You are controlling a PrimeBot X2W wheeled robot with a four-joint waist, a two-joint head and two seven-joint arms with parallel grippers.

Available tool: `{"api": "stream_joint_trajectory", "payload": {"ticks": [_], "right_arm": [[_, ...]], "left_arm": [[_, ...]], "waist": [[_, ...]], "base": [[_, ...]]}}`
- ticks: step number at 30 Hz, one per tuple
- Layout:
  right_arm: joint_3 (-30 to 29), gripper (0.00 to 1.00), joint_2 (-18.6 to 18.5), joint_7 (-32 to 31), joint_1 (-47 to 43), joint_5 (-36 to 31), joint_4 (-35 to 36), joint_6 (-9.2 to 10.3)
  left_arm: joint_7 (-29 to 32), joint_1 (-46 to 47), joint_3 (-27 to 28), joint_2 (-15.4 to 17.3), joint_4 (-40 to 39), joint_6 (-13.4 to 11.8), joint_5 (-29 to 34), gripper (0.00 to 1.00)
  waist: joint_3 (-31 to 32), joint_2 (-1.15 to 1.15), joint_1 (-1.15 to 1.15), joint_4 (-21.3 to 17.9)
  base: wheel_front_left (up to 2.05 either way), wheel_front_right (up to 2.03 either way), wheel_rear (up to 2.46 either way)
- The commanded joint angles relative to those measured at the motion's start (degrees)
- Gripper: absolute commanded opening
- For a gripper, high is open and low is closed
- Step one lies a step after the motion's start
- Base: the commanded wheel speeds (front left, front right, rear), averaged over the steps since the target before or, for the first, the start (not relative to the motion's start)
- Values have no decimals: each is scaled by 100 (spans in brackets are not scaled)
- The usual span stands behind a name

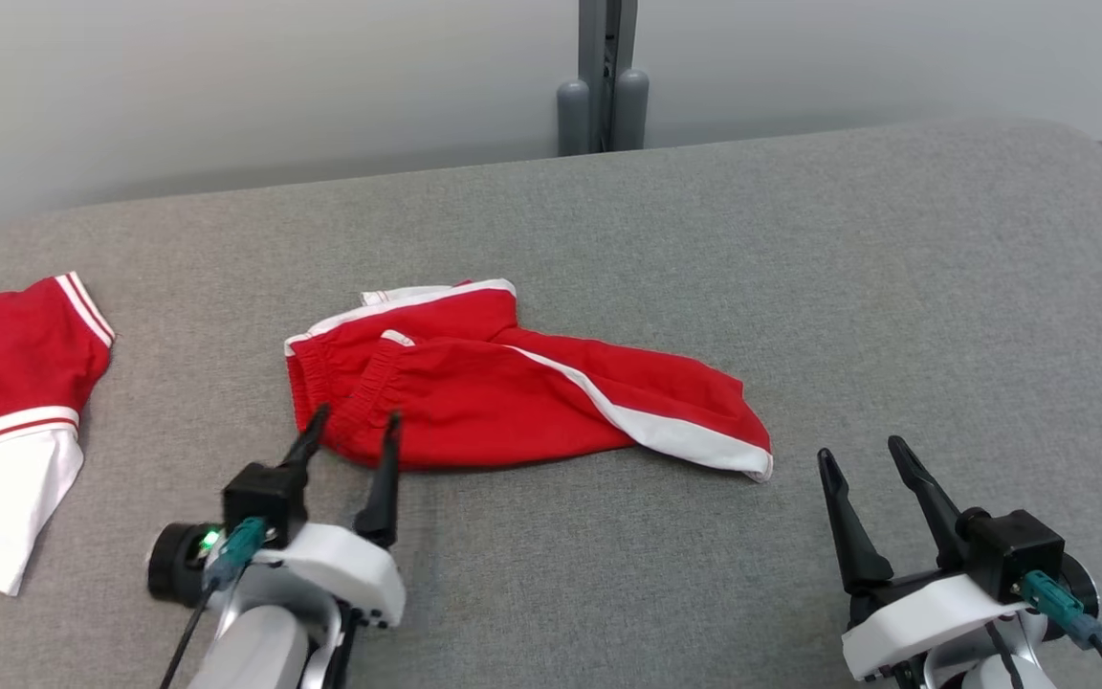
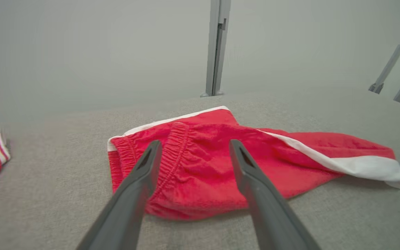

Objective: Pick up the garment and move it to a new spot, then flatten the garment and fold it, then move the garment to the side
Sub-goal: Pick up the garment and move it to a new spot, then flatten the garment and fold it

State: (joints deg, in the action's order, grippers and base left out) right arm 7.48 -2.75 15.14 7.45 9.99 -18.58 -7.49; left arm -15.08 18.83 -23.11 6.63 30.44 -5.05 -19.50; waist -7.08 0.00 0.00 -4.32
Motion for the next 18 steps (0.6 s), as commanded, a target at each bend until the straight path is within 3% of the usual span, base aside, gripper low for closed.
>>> {"api": "stream_joint_trajectory", "payload": {"ticks": [1,9,18], "right_arm": [[-18,100,-28,1,-89,-86,30,-1],[-188,100,-30,1,-365,-196,52,-1],[-280,100,-29,1,-510,-189,26,-1]], "left_arm": [[-12,-333,409,60,-209,-94,69,100],[-12,-1386,1305,3,-728,94,582,100],[-13,-1914,1876,-160,-1012,233,962,100]], "waist": [[145,0,0,123],[445,0,0,377],[632,0,0,477]], "base": [[0,0,0],[0,0,0],[0,0,0]]}}
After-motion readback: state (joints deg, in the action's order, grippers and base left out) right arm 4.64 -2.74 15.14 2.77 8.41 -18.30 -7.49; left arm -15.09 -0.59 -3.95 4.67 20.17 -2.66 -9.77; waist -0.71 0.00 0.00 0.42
